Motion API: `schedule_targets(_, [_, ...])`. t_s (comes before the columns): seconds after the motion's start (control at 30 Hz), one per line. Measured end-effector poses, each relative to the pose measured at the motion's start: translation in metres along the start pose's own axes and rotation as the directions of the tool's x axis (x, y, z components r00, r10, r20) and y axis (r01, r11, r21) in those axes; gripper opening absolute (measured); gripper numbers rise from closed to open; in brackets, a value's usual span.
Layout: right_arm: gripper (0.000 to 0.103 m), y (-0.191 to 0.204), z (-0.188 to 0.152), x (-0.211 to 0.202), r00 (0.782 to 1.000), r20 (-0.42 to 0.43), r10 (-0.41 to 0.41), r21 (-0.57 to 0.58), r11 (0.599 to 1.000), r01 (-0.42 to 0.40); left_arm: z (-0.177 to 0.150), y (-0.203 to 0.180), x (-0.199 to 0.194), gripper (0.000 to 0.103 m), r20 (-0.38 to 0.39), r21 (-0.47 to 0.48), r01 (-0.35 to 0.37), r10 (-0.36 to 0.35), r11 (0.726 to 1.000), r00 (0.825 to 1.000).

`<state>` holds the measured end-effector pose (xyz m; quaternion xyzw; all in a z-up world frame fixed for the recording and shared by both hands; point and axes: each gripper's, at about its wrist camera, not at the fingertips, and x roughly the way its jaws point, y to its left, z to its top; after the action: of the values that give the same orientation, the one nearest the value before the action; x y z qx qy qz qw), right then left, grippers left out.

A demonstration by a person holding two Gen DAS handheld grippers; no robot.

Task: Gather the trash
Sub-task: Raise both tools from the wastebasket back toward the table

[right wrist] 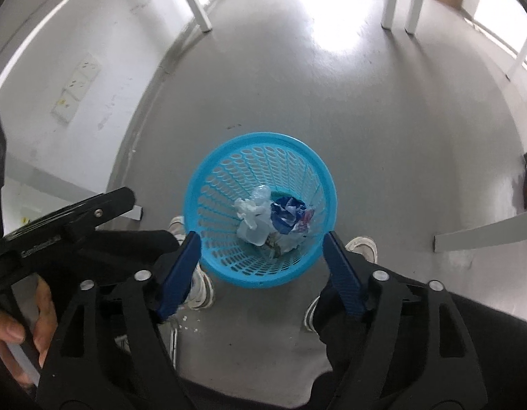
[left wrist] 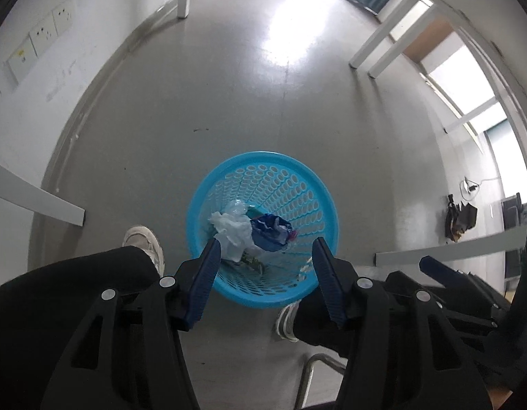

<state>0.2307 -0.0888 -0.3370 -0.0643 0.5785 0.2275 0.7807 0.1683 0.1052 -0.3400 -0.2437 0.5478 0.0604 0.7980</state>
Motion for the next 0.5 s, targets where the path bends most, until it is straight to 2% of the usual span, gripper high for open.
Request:
schedule_targets(0.17, [0.077, 0.013, -0.021, -0.034, 1.0, 0.029, 0.011, -0.058, 0.998, -0.01, -0.022, -0.006, -0.034, 0.069, 0.044, 0.043, -0.014, 0.013, 0.999, 0.999])
schedule_targets(0.23, [0.082, 0.017, -0.028, -0.053, 0.998, 0.069, 0.003, -0.081, 0.997, 0.003, -0.029, -0.01, -0.05, 0.069, 0.081, 0.055, -0.042, 0.037, 0.998, 0.996])
schedule_targets(0.37, [0.086, 0.018, -0.038, -0.091, 0.99, 0.144, 0.004, -0.107, 0.994, 0.012, -0.046, -0.025, -0.095, 0.074, 0.189, 0.132, -0.094, 0.068, 0.987, 0.98])
schedule_targets(0.5, [0.087, 0.009, -0.048, -0.129, 0.978, 0.209, 0.017, -0.092, 0.996, 0.002, -0.06, -0.036, -0.136, 0.082, 0.277, 0.187, -0.094, 0.039, 0.978, 0.96])
